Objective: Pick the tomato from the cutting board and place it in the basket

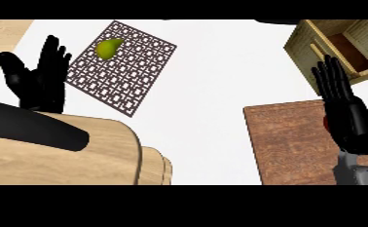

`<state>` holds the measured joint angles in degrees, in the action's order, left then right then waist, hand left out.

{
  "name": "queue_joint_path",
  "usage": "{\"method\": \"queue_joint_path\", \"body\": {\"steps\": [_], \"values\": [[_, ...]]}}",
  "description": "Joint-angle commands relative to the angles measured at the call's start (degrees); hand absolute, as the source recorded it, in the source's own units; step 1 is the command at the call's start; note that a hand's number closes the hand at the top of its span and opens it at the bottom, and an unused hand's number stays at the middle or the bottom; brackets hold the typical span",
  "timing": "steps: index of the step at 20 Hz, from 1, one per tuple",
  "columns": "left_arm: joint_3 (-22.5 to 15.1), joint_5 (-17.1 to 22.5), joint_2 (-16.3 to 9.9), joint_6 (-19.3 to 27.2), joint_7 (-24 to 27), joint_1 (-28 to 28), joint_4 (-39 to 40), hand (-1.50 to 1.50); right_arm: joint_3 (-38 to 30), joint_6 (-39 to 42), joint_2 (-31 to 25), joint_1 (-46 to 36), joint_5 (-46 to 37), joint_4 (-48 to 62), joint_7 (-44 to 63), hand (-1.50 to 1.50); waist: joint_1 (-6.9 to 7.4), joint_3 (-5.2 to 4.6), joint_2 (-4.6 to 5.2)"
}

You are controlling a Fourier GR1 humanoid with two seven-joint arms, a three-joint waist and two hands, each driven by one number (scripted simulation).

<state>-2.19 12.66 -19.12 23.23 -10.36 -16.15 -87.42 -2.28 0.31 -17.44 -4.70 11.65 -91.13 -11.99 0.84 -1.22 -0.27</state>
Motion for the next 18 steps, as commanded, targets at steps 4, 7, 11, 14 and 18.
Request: {"method": "queue_joint_path", "body": {"steps": [4, 7, 11, 14, 18], "values": [[-6.35, 0.54, 2.71, -5.15, -2.76, 10.16, 6.94, 0.0, 0.38, 19.63, -5.43, -7.84, 13.78, 1.84, 2.63, 1.5, 1.0, 1.31, 0.98], [-10.04, 0.87, 1.86, -9.73, -5.35, 13.51, 9.31, 0.0, 6.77, 32.69, -10.47, -10.51, 12.52, -1.67, -0.24, 1.5, 2.8, 1.34, 1.18], [-8.96, 2.3, -0.92, -13.8, -3.14, 20.38, 9.34, 0.0, 8.78, 41.06, -12.13, -2.93, 12.37, -3.34, -4.15, -1.5, 0.0, 1.25, 0.14], [-7.84, 2.74, -2.22, -15.38, -2.53, 22.05, 9.5, 0.0, 7.26, 35.01, -12.44, -1.42, 5.28, -7.29, -3.67, -1.5, -0.55, 1.19, 0.04], [-7.54, 2.14, -1.01, -13.63, -3.68, 19.2, 10.57, 0.0, 0.28, 30.14, -21.93, -4.51, -5.48, -11.17, -1.04, -1.5, -1.73, 1.05, -0.23]]}}
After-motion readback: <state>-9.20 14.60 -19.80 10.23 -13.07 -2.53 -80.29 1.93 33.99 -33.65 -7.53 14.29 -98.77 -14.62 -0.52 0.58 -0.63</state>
